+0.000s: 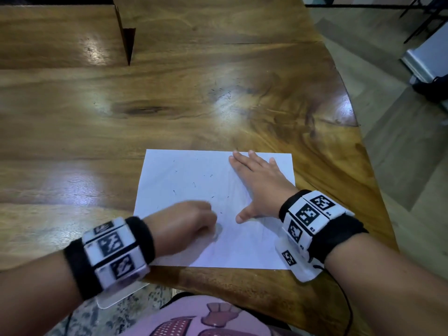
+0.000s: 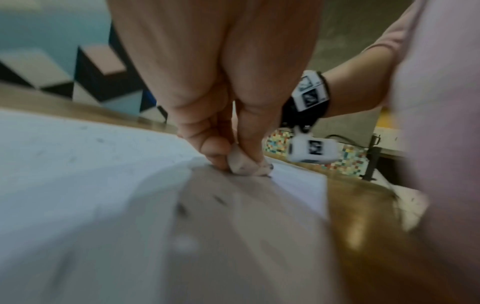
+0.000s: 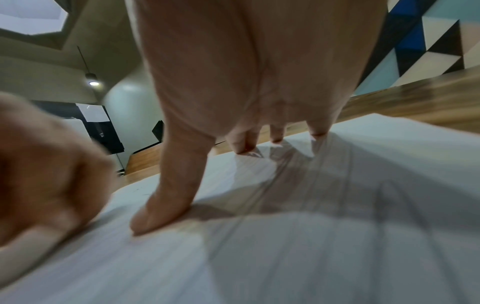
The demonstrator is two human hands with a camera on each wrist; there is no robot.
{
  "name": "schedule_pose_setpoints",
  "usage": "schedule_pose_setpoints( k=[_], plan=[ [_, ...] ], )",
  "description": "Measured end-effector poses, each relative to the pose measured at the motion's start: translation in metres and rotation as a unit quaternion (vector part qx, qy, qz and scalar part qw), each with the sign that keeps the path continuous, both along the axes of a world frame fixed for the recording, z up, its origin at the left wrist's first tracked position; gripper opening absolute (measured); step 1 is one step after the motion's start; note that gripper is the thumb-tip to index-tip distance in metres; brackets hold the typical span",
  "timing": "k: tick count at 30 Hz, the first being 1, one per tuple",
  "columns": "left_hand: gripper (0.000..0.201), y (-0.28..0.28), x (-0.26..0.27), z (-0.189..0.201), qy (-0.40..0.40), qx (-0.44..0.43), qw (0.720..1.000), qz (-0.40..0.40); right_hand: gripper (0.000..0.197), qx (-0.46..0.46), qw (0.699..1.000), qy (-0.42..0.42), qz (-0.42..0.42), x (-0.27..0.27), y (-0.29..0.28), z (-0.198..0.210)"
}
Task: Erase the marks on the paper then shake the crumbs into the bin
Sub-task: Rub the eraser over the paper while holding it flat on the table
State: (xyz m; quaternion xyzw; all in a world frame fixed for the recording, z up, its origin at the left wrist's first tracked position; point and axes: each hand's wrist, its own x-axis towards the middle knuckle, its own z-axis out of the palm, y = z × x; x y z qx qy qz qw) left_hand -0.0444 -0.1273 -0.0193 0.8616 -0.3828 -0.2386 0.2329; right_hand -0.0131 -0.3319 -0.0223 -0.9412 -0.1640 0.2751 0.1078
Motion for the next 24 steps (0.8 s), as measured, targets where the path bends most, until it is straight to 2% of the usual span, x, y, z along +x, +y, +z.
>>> schedule_pose_setpoints(
  k=[3, 5, 9, 11, 16, 18, 21, 24],
  plan=[
    [0.015, -0.022, 0.036, 0.001, -0.046, 0.005, 0.997, 0.064, 0.128, 0.004, 1.0, 0.001, -0.003, 0.0, 0.001, 0.0],
    [0.017, -0.024, 0.043, -0.002, -0.048, 0.003, 0.995, 0.091, 0.128, 0.005, 1.0, 0.002, -0.003, 0.0, 0.001, 0.0],
    [0.018, -0.006, 0.011, 0.001, -0.009, 0.019, 1.0, 0.021, 0.134, -0.001, 1.0, 0.0, -0.014, 0.0, -0.001, -0.001],
    [0.012, -0.003, 0.013, 0.003, 0.011, 0.034, 0.999, 0.025, 0.136, -0.003, 1.0, -0.003, -0.014, -0.001, -0.001, -0.001],
    [0.013, -0.033, 0.078, 0.008, -0.04, 0.016, 0.982, 0.181, 0.135, 0.001, 1.0, -0.004, -0.01, -0.001, -0.002, 0.0],
    [0.013, -0.045, 0.095, 0.008, -0.055, 0.021, 0.976, 0.208, 0.135, 0.002, 1.0, -0.004, -0.009, -0.001, -0.002, -0.001],
    [0.009, -0.049, 0.088, 0.008, -0.064, 0.009, 0.979, 0.194, 0.135, 0.004, 1.0, -0.004, -0.01, 0.0, -0.002, -0.001],
    [0.015, -0.036, 0.061, 0.009, 0.016, 0.05, 0.993, 0.103, 0.136, 0.005, 1.0, -0.003, -0.01, 0.0, -0.002, -0.001]
  ],
)
